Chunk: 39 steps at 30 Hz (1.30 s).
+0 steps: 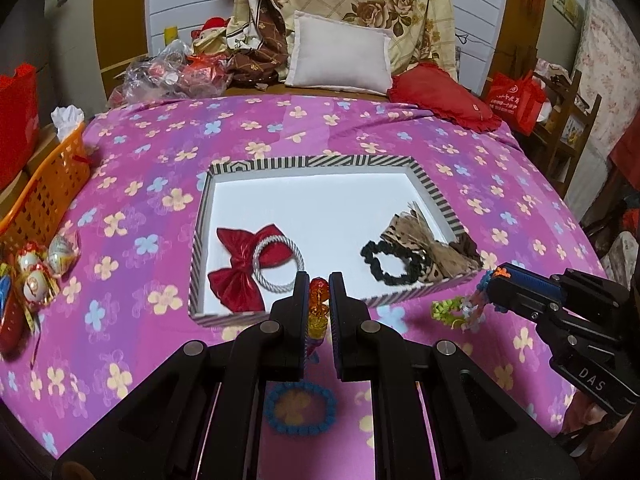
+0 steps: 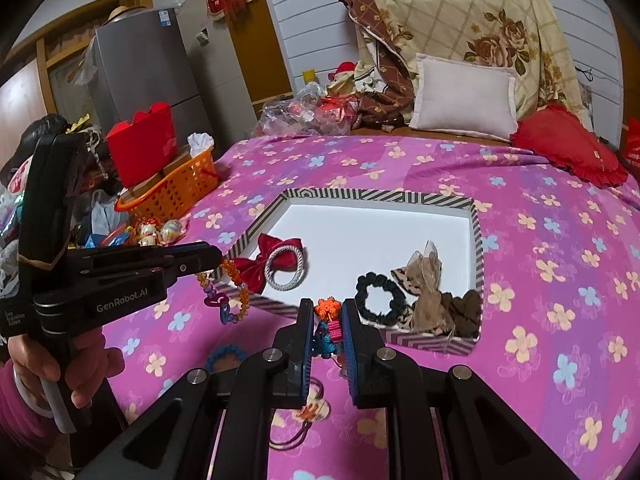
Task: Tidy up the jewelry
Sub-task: 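Lift both bracelets and carry them toward the striped box, then lower both bracelets into the box and open both tools to release them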
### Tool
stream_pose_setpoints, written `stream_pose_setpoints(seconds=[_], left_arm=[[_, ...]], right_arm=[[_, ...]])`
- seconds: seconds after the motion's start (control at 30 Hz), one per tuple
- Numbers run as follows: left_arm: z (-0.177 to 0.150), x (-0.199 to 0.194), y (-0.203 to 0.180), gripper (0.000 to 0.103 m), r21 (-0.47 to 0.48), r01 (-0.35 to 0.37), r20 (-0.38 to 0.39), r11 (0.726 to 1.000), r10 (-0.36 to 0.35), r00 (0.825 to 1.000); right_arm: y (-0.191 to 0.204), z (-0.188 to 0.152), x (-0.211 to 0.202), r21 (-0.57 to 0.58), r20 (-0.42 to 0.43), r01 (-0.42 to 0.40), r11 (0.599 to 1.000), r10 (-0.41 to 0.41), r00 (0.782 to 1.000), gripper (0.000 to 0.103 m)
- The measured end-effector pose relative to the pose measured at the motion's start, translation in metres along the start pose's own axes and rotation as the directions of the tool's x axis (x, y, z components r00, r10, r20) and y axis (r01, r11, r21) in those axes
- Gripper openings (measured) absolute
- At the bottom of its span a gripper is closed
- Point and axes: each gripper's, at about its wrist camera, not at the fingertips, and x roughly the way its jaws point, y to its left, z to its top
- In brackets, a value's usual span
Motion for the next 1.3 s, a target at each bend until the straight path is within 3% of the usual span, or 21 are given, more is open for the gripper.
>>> stream_pose_setpoints(seconds=[0.4,0.7,1.3], left_arm=[[0.029,0.028,0.009,0.008,-0.053,-0.011,-0.012,0.999,0.010,1.000],[0.034,0.069,0.016,0.008,-0.093,-0.033,-0.067,0.995,0.027,0.997],[0.027,0.107,0.002,0.008,-0.077,-0.027,-0.133,0.997,0.016,0.991]], right_arm=[[-0.011,0.033,0.038,0.020,-0.018,-0.029,0.999,0.030,0.999,0.013],[-0.015,0.033,0.092,0.069,-0.084,-0.088,0.994,0.094,0.992,0.013],[-0.055,0.015,0.121,0.140,-0.148,-0.026,0.990,0.047,0.988,0.013]])
